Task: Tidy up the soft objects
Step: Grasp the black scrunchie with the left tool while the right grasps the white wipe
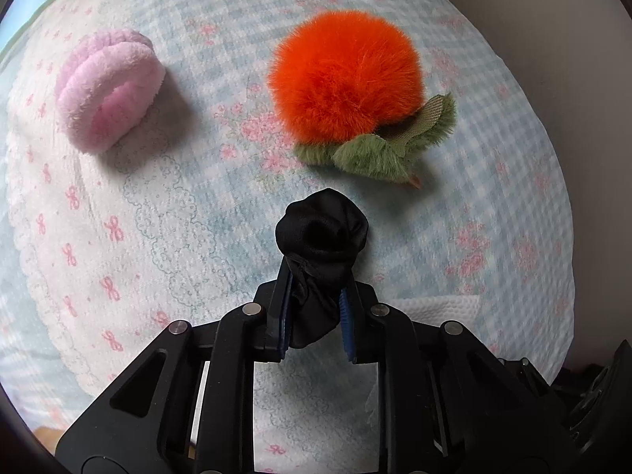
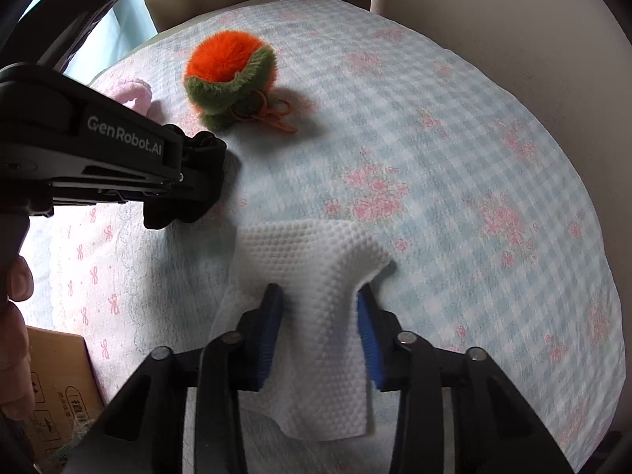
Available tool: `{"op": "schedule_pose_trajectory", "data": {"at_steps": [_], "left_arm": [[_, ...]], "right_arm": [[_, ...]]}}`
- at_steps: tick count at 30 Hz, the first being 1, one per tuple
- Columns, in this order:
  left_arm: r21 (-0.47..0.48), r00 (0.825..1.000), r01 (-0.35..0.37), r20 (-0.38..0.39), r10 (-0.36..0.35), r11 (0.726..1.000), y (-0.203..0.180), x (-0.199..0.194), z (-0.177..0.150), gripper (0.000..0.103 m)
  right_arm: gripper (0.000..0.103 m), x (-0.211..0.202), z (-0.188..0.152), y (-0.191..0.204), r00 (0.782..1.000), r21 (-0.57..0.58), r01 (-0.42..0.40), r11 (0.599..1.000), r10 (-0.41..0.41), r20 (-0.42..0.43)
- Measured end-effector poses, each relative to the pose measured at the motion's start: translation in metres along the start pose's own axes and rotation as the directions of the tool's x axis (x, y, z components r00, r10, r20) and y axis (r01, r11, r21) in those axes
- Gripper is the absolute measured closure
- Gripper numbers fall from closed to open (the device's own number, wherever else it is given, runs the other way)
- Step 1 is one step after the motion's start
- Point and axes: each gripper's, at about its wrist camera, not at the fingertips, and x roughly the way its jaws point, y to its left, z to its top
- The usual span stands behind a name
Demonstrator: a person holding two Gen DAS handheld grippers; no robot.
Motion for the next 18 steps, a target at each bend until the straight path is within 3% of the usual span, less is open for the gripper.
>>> {"op": "schedule_pose_trajectory", "data": {"at_steps": [2, 5, 18], "left_arm": [[-0.006, 1.0, 0.002, 0.004, -0.002, 1.0, 0.001, -0.002, 0.001, 0.087], [-0.007, 1.0, 0.001, 0.011, -0.001, 1.0, 0.004, -0.01, -0.002, 0.088], [-0.03, 0.997, -0.022, 0.069, 0.024, 0.999, -0.011, -0.068, -0.007, 0.088]], "right_arm": [[0.085, -0.001, 0.003, 0.001, 1.0, -0.01, -0.017, 1.0, 0.017, -0.007], [0.089, 0.005, 0.011, 0.004, 0.999, -0.008, -0.049, 0.999, 0.049, -0.018], [0.09, -0.025, 0.031, -0.015, 0.996, 0.023, -0.09, 0.996, 0.09, 0.01]]}}
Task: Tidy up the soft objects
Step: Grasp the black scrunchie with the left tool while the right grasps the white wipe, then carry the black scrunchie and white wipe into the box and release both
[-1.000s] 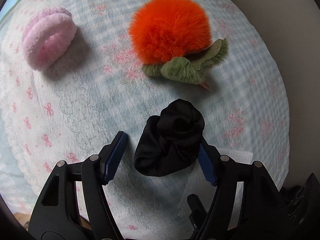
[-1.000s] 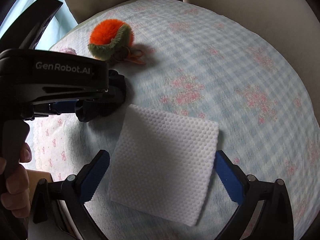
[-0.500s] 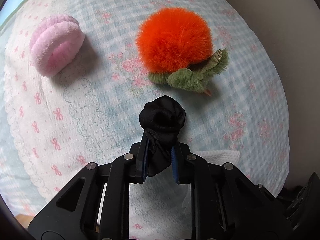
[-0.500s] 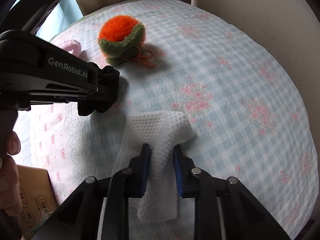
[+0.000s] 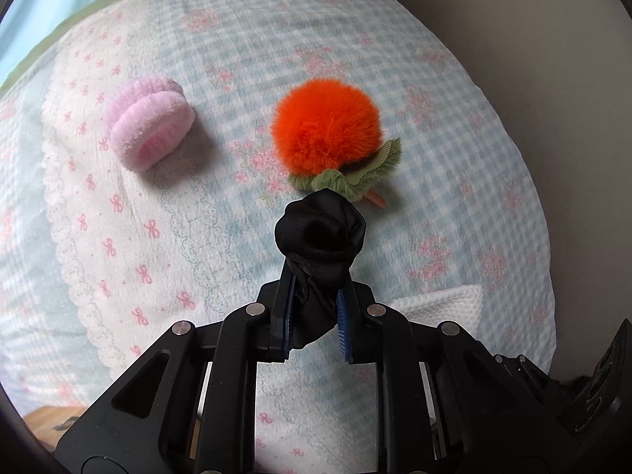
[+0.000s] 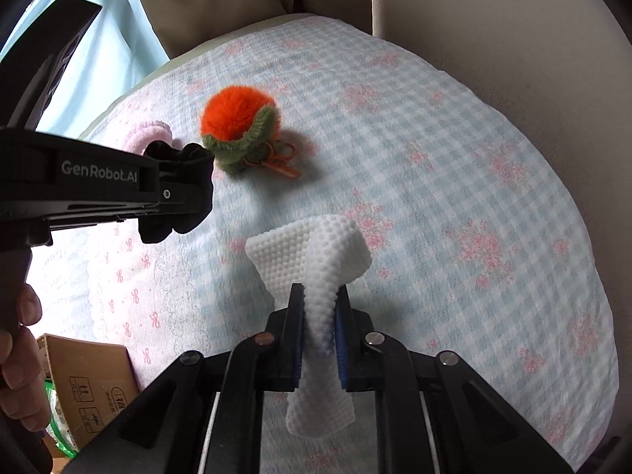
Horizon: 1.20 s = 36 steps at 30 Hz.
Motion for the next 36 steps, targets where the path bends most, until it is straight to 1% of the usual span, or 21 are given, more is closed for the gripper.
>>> {"op": "schedule_pose_trajectory", "data": {"at_steps": [2, 3, 9, 14, 18, 22, 27, 32, 36], "left_arm": [[-0.005, 1.0, -0.003, 0.014, 0.003, 1.0, -0.004, -0.018, -0.002, 0.088], [-0.004, 1.0, -0.005, 0.023, 0.005, 1.0, -0.008, -0.027, -0.002, 0.088], [-0.018, 0.996, -0.018, 0.091, 0.02, 1.0, -0.03, -0.082, -0.013, 0.088], [-0.071, 0.987, -0.016, 0.159, 0.027, 0.997, -0.034, -0.143, -0.036, 0.088], [-0.121, 0.976, -0.029, 0.209, 0.054, 0.992, -0.03, -0.189, -0.061, 0.088], [-0.175, 0.962, -0.051, 0.254, 0.095, 0.983, -0.013, -0.232, -0.096, 0.088], [-0.252, 0.948, -0.091, 0.274, 0.162, 0.963, 0.021, -0.272, -0.147, 0.088], [-0.329, 0.938, -0.121, 0.271, 0.217, 0.937, 0.065, -0.299, -0.202, 0.088], [-0.375, 0.935, -0.138, 0.256, 0.246, 0.917, 0.106, -0.311, -0.245, 0.088]], "right_arm": [[0.09, -0.013, 0.005, -0.002, 1.0, -0.002, -0.006, 1.0, 0.006, 0.015], [0.09, -0.026, 0.003, -0.001, 1.0, -0.004, -0.009, 1.0, 0.009, 0.025], [0.09, -0.084, 0.022, -0.008, 0.996, -0.04, -0.027, 0.999, 0.031, 0.087], [0.09, -0.141, 0.034, -0.005, 0.99, -0.103, -0.056, 0.993, 0.068, 0.123], [0.09, -0.179, 0.042, 0.006, 0.985, -0.182, -0.095, 0.979, 0.119, 0.124], [0.09, -0.211, 0.042, 0.029, 0.979, -0.281, -0.137, 0.95, 0.173, 0.108], [0.09, -0.243, 0.029, 0.074, 0.962, -0.392, -0.207, 0.896, 0.259, 0.083], [0.09, -0.264, 0.003, 0.127, 0.943, -0.471, -0.277, 0.837, 0.33, 0.032], [0.09, -0.268, -0.021, 0.167, 0.932, -0.492, -0.328, 0.806, 0.363, -0.026]]}}
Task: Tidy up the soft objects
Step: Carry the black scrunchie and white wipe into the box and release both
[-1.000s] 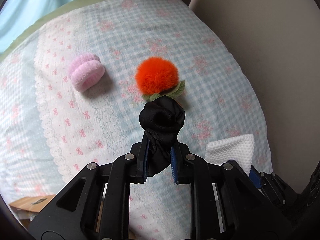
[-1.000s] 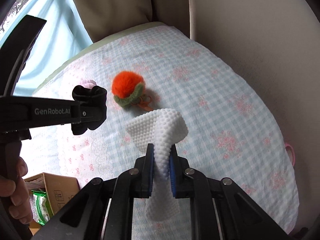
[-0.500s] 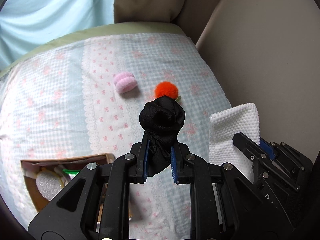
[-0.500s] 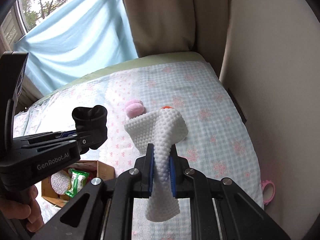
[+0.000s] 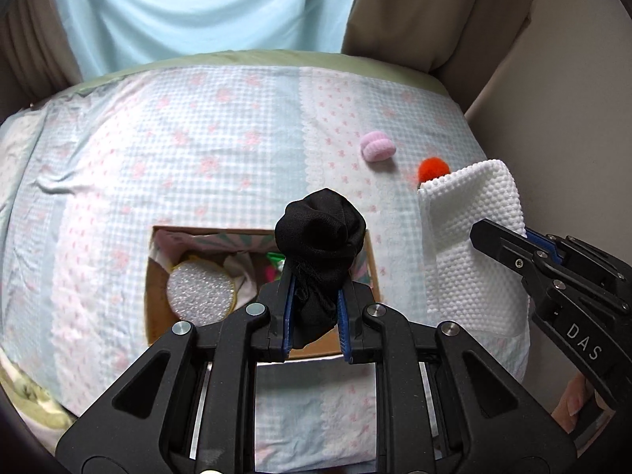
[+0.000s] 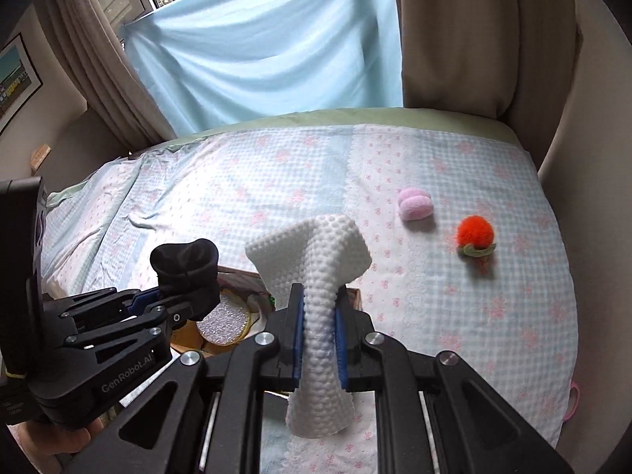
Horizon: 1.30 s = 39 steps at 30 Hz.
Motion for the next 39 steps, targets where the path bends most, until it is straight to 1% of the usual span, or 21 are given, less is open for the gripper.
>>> {"op": "schedule_pose_trajectory", "data": {"at_steps": [3, 7, 11, 15, 20, 25, 33, 37, 38, 39], "left_arm": [[-0.01, 1.0, -0.016, -0.013, 0.016, 1.0, 0.037, -0.002, -0.012, 0.088], [-0.01, 0.999, -0.01, -0.05, 0.009, 1.0, 0.082, 0.005, -0.028, 0.088], [0.021, 0.995, 0.012, -0.101, -0.01, 1.0, 0.109, 0.025, -0.039, 0.088], [0.05, 0.987, 0.033, -0.16, -0.025, 0.998, 0.13, 0.055, -0.046, 0.088], [0.049, 0.973, 0.057, -0.228, -0.044, 0.997, 0.143, 0.094, -0.051, 0.088], [0.055, 0.959, 0.073, -0.279, -0.055, 0.996, 0.149, 0.127, -0.051, 0.088], [0.06, 0.934, 0.08, -0.354, -0.053, 0.995, 0.15, 0.168, -0.051, 0.088], [0.093, 0.93, 0.075, -0.367, -0.036, 0.993, 0.145, 0.179, -0.049, 0.088], [0.104, 0.93, 0.077, -0.366, -0.034, 0.992, 0.143, 0.18, -0.048, 0.088], [0.125, 0.934, 0.067, -0.357, -0.018, 0.99, 0.14, 0.181, -0.048, 0.085]], "right_arm": [[0.09, 0.01, -0.005, 0.031, 0.999, -0.005, -0.023, 1.0, 0.022, -0.029], [0.09, 0.026, -0.012, 0.064, 0.998, 0.009, -0.018, 1.0, 0.018, -0.065], [0.09, 0.05, -0.02, 0.086, 0.994, 0.064, 0.003, 0.998, 0.004, -0.106], [0.09, 0.078, -0.029, 0.098, 0.989, 0.129, 0.039, 0.991, -0.02, -0.146], [0.09, 0.114, -0.042, 0.1, 0.979, 0.192, 0.075, 0.979, -0.035, -0.203], [0.09, 0.149, -0.052, 0.103, 0.963, 0.203, 0.099, 0.974, -0.043, -0.266], [0.09, 0.202, -0.05, 0.11, 0.943, 0.204, 0.086, 0.975, -0.013, -0.331], [0.09, 0.221, -0.043, 0.113, 0.936, 0.19, 0.072, 0.979, -0.001, -0.353], [0.09, 0.226, -0.042, 0.115, 0.933, 0.18, 0.069, 0.981, 0.001, -0.359], [0.09, 0.231, -0.04, 0.116, 0.93, 0.168, 0.066, 0.984, 0.0, -0.367]]}}
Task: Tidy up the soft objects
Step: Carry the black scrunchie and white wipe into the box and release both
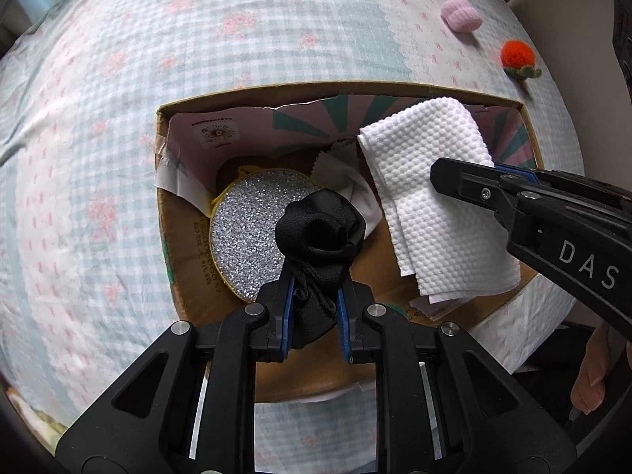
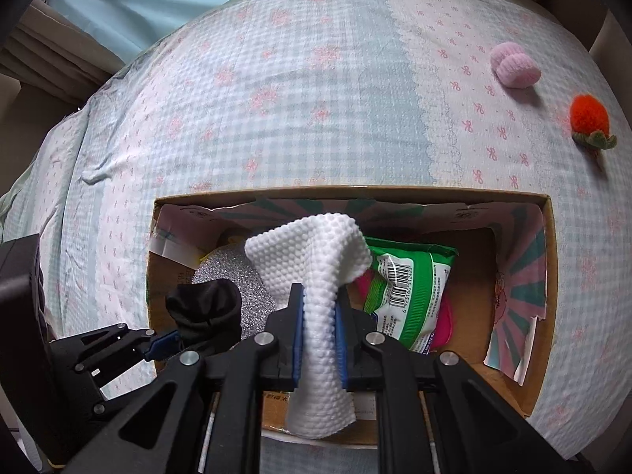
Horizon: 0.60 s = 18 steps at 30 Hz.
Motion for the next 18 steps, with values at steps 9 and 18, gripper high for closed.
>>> {"op": "schedule_pose_trajectory", "data": {"at_steps": [9, 18], "left_arm": [[0.062, 0.999, 0.004, 0.037, -0.006, 0.998, -0.015, 0.001, -0.006, 0.0], [0.037, 0.999, -0.006, 0.039, 0.005, 0.999, -0.014, 0.0, -0.012, 0.0]], "right_arm": [[0.0, 0.012, 0.01, -0.004, 0.999, -0.043, -0.035, 0.998, 0.035, -0.006], [0.0, 0.005, 0.005, -0.018, 1.0, -0.038, -0.012, 0.999, 0.013, 0.013]]}}
